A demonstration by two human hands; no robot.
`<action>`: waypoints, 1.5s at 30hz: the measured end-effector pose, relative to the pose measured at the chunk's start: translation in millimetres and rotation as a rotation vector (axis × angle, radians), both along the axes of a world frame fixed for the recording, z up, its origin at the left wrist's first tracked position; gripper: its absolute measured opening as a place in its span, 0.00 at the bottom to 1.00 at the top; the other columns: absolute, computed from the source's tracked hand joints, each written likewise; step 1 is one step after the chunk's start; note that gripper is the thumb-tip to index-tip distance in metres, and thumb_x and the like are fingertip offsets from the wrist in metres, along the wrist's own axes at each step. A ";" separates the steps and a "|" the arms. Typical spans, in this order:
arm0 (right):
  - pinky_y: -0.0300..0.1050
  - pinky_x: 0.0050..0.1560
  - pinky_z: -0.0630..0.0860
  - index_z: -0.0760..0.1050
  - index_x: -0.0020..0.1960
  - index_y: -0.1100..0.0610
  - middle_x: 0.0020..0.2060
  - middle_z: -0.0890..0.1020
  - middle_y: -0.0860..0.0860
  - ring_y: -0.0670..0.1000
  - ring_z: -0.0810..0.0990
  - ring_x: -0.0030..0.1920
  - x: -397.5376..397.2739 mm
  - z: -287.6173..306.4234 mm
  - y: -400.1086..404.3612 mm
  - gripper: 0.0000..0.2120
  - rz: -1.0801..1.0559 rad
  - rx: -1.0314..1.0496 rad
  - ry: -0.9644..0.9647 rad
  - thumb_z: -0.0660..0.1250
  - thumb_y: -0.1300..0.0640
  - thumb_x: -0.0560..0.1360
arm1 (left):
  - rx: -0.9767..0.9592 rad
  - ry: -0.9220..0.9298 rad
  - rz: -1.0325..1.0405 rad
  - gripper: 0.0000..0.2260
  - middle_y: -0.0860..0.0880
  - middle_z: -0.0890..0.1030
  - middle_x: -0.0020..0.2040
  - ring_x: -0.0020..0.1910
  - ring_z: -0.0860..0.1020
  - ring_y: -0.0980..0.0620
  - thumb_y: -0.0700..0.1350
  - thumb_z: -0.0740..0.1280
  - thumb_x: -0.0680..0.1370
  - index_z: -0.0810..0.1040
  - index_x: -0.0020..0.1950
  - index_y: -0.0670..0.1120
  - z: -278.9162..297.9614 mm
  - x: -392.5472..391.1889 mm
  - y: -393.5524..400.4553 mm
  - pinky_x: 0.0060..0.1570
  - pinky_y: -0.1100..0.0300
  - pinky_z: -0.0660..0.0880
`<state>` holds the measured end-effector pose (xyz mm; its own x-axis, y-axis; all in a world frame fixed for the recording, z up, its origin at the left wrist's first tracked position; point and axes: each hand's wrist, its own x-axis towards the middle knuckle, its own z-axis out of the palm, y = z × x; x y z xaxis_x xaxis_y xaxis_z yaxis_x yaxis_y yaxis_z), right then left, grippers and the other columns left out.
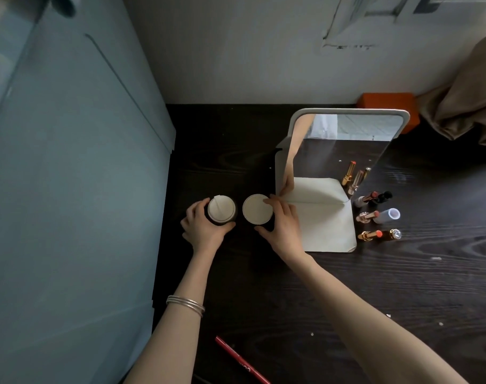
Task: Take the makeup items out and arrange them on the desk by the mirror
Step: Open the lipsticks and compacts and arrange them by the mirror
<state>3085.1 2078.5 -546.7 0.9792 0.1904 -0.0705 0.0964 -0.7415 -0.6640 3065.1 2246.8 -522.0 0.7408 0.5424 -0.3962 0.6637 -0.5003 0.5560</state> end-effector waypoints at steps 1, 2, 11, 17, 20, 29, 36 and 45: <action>0.49 0.60 0.69 0.70 0.65 0.57 0.67 0.71 0.53 0.58 0.69 0.63 -0.4 2.2 -1.8 0.29 0.002 0.020 0.007 0.75 0.57 0.66 | -0.016 0.005 0.006 0.38 0.49 0.63 0.71 0.71 0.59 0.41 0.48 0.77 0.64 0.65 0.70 0.53 1.9 -1.0 -0.4 0.66 0.39 0.60; 0.48 0.60 0.69 0.70 0.65 0.57 0.67 0.71 0.54 0.57 0.69 0.63 -0.9 5.1 -3.3 0.29 -0.002 0.046 0.015 0.75 0.57 0.66 | -0.035 0.006 0.016 0.39 0.48 0.62 0.72 0.71 0.58 0.41 0.49 0.77 0.64 0.63 0.71 0.54 4.7 -2.1 -1.3 0.67 0.39 0.59; 0.38 0.58 0.72 0.68 0.66 0.53 0.62 0.74 0.46 0.44 0.74 0.59 -28.6 71.4 -37.5 0.31 -0.140 0.477 0.111 0.76 0.54 0.67 | -0.233 -0.372 -0.105 0.36 0.50 0.67 0.69 0.67 0.64 0.50 0.44 0.77 0.66 0.66 0.70 0.54 53.5 -32.8 -29.6 0.63 0.49 0.66; 0.40 0.62 0.71 0.69 0.63 0.48 0.58 0.79 0.46 0.43 0.76 0.60 -68.8 106.6 -97.5 0.29 -0.225 0.621 0.071 0.76 0.60 0.66 | -0.524 -0.386 -0.438 0.32 0.56 0.74 0.64 0.61 0.71 0.62 0.42 0.76 0.67 0.68 0.67 0.55 87.0 -55.0 -74.3 0.53 0.67 0.70; 0.42 0.63 0.70 0.71 0.62 0.49 0.56 0.81 0.47 0.45 0.77 0.60 -98.0 115.7 -136.8 0.28 -0.322 0.667 0.043 0.76 0.62 0.66 | -0.664 -0.348 -0.514 0.29 0.54 0.77 0.59 0.55 0.76 0.60 0.39 0.76 0.68 0.71 0.66 0.53 91.4 -63.9 -103.4 0.49 0.68 0.72; 0.43 0.64 0.70 0.73 0.58 0.47 0.56 0.81 0.47 0.44 0.78 0.59 -189.7 118.3 -262.5 0.26 -0.617 0.669 -0.008 0.76 0.59 0.63 | -0.762 -0.232 -0.773 0.26 0.56 0.79 0.57 0.54 0.76 0.62 0.39 0.76 0.68 0.73 0.62 0.54 97.8 -89.8 -222.7 0.49 0.71 0.72; 0.36 0.62 0.70 0.73 0.57 0.47 0.57 0.80 0.49 0.43 0.77 0.59 -244.4 94.7 -376.1 0.25 -0.774 0.557 -0.023 0.77 0.62 0.64 | -0.768 -0.138 -0.901 0.26 0.58 0.78 0.56 0.54 0.75 0.61 0.41 0.76 0.67 0.74 0.62 0.54 84.5 -128.5 -342.2 0.49 0.70 0.71; 0.48 0.65 0.69 0.71 0.64 0.55 0.62 0.74 0.51 0.50 0.73 0.63 -288.6 47.6 -505.0 0.32 -0.744 0.244 0.120 0.79 0.59 0.62 | -0.775 -0.017 -0.957 0.27 0.55 0.76 0.61 0.57 0.74 0.59 0.43 0.76 0.68 0.72 0.63 0.55 45.5 -185.0 -485.2 0.45 0.74 0.70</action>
<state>2796.5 1573.5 -499.1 0.8436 -0.4876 -0.2247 -0.4503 -0.4148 -0.7907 2880.1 1761.6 -476.5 0.7188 -0.5960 -0.3579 0.2005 -0.3153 0.9276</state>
